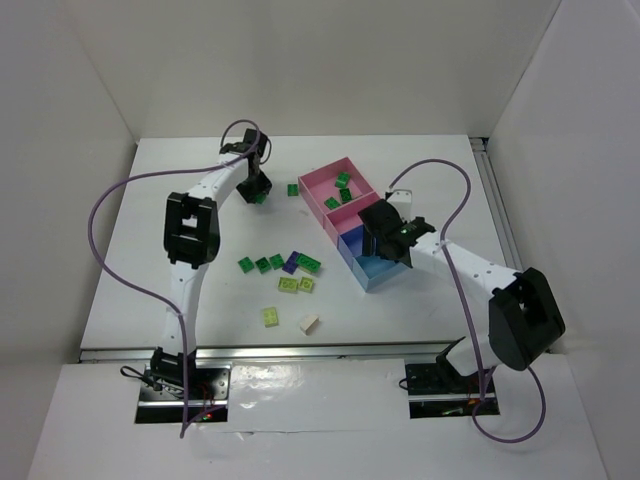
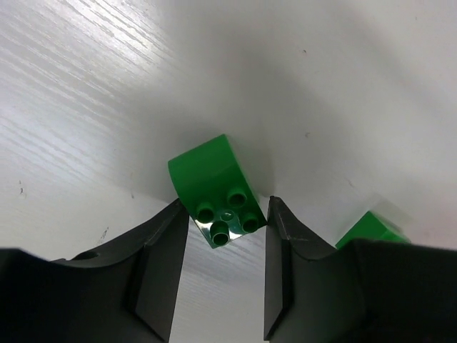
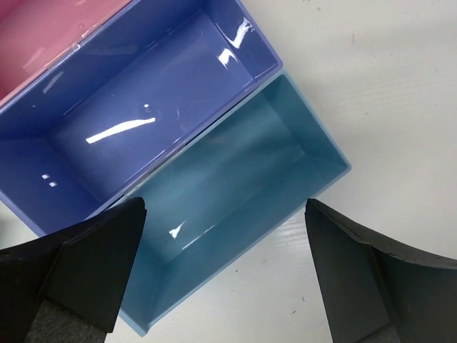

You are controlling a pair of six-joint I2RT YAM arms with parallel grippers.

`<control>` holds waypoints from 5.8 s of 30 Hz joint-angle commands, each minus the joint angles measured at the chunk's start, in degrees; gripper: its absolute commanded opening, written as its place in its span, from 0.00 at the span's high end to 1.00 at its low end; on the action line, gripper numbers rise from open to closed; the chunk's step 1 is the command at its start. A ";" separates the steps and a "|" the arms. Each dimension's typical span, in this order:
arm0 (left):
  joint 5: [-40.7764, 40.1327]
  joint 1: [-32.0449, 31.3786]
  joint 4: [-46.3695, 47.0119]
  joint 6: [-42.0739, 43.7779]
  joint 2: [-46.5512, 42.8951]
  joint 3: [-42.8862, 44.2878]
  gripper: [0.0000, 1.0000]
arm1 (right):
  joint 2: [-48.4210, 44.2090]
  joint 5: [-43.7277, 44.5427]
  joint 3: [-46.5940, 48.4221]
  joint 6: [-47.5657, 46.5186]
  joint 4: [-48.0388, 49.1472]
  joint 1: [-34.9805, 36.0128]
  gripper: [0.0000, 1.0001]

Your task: Sort the legos into containers by color

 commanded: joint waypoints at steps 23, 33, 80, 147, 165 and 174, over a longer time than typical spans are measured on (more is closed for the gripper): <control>16.89 -16.31 5.87 26.55 -6.99 6.83 0.46 | -6.60 4.62 2.04 1.45 -1.82 0.04 0.00; 19.01 -13.24 11.41 23.82 -13.09 -0.12 0.27 | -8.98 4.09 0.37 3.21 -2.87 0.04 0.00; -5.60 -9.37 10.69 25.13 -3.33 -3.93 0.68 | -3.45 1.46 1.51 2.07 -1.64 0.04 0.00; 9.42 -0.85 12.02 0.17 -44.23 -64.06 0.27 | 4.64 -3.47 14.70 -12.43 6.18 17.53 0.00; 9.50 -1.80 10.00 8.68 -42.90 -54.06 0.70 | 4.56 4.61 15.14 -7.61 4.07 17.01 0.00; 12.76 -9.11 8.86 12.65 -35.10 -29.81 0.70 | -8.53 4.62 7.77 -2.60 6.18 10.85 0.00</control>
